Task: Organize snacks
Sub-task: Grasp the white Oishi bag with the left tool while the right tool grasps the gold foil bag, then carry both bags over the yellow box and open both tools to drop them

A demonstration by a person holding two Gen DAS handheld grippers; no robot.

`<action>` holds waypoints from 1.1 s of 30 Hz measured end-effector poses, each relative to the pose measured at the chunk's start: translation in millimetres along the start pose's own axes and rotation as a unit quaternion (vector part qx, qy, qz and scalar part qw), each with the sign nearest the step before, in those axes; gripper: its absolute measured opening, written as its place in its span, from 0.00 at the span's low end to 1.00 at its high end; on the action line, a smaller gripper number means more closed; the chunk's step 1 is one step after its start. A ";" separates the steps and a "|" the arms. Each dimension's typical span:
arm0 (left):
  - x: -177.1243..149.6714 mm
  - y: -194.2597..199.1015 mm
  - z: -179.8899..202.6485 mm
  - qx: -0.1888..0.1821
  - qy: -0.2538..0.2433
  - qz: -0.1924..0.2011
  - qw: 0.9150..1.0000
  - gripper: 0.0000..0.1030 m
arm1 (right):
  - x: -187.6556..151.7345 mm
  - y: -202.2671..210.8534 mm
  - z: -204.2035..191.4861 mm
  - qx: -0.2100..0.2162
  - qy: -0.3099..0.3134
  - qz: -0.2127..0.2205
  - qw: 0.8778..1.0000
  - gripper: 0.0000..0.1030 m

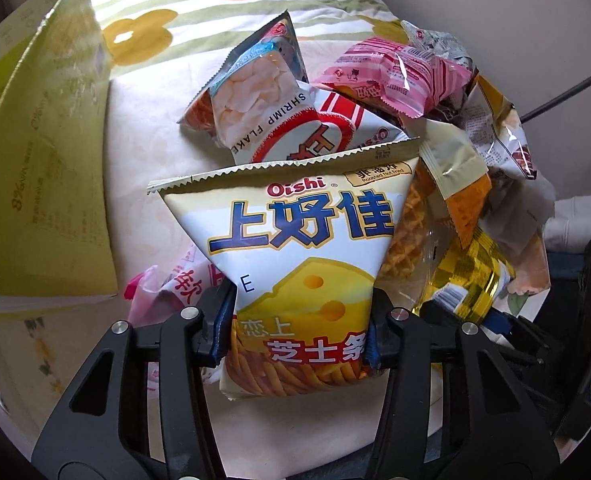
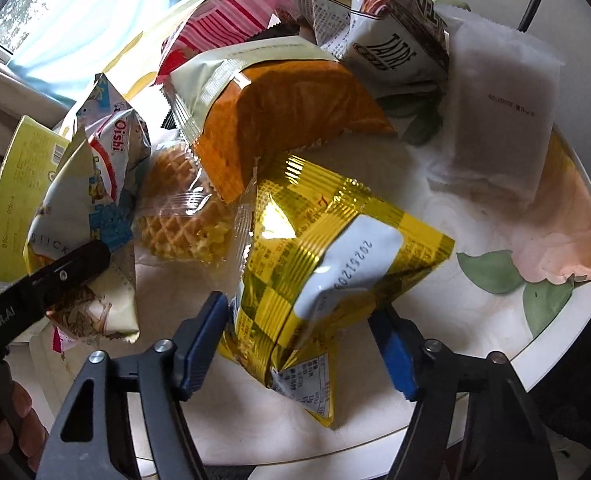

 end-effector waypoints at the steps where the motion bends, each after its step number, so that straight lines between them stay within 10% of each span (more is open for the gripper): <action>1: -1.4 1.7 -0.4 0.001 0.000 0.001 1.000 0.44 | -1.2 3.3 -0.4 0.003 -0.002 0.001 1.000 0.60; 20: -39.0 73.0 19.4 0.003 0.037 0.087 0.995 0.43 | -29.6 63.9 39.5 0.037 0.044 0.054 0.997 0.50; 33: -33.5 187.9 -16.5 0.010 0.114 0.220 0.969 0.43 | 23.2 140.5 -29.5 0.079 0.215 0.129 0.965 0.50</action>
Point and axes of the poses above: each gripper's, at about its wrist camera, not at the fingertips, and y roughly against the way its jaws point, z to its right, x to its top, the point moved 1 cm from there along -y, roughly the way its jaws point, and after that the axes turned 11 degrees about y, right-handed, at the moved point
